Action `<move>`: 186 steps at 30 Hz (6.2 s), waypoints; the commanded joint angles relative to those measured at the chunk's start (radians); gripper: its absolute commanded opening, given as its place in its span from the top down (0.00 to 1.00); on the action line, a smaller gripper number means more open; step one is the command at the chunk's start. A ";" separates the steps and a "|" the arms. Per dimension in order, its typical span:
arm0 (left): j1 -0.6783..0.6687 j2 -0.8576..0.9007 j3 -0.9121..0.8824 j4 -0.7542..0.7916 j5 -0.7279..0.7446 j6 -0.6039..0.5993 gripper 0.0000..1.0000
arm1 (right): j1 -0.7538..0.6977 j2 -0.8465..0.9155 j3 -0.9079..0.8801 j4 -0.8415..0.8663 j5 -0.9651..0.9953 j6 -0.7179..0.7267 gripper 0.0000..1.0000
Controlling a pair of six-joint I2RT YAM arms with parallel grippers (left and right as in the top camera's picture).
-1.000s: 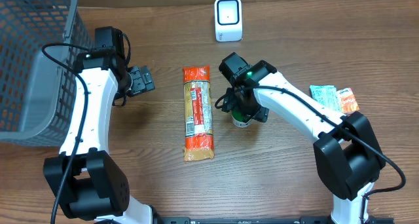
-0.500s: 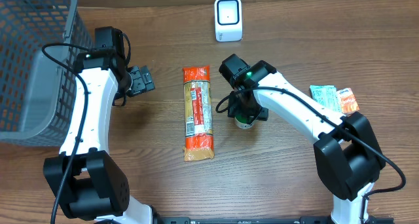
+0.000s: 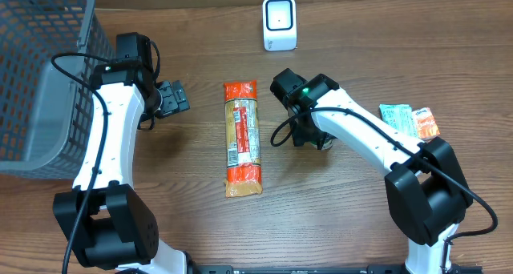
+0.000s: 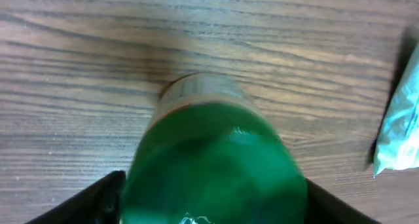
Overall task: Scan the item barcode
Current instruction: 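Lower the right gripper around the green jar lid, then close the right gripper on the green jar and lift it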
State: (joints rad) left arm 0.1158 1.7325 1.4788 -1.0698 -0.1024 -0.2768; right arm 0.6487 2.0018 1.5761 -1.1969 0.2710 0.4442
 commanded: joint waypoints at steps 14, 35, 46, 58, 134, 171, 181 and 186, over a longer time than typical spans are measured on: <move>0.002 -0.005 0.009 0.002 -0.009 0.023 0.00 | -0.022 -0.008 -0.006 0.026 -0.028 0.341 0.07; 0.002 -0.005 0.009 0.002 -0.009 0.023 0.00 | -0.022 -0.008 -0.006 0.041 -0.022 0.076 0.27; 0.002 -0.005 0.009 0.002 -0.009 0.023 0.00 | -0.030 -0.008 -0.006 0.039 -0.085 0.078 0.05; 0.002 -0.005 0.009 0.002 -0.009 0.023 0.00 | -0.103 0.003 -0.006 0.056 -0.132 0.069 0.11; 0.002 -0.006 0.009 0.002 -0.009 0.023 0.00 | -0.098 0.052 -0.006 0.077 -0.262 -0.048 0.17; 0.000 -0.005 0.009 0.002 -0.009 0.023 0.00 | -0.098 0.088 -0.006 0.100 -0.261 -0.031 0.21; 0.000 -0.005 0.009 0.002 -0.009 0.023 0.00 | -0.098 0.087 -0.006 0.085 -0.243 -0.021 0.21; 0.000 -0.005 0.009 0.002 -0.009 0.023 0.00 | -0.098 0.088 -0.006 0.085 -0.243 0.000 0.21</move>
State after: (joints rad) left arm 0.1158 1.7325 1.4788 -1.0695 -0.1024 -0.2768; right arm 0.5457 2.0865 1.5761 -1.1145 0.0147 0.4187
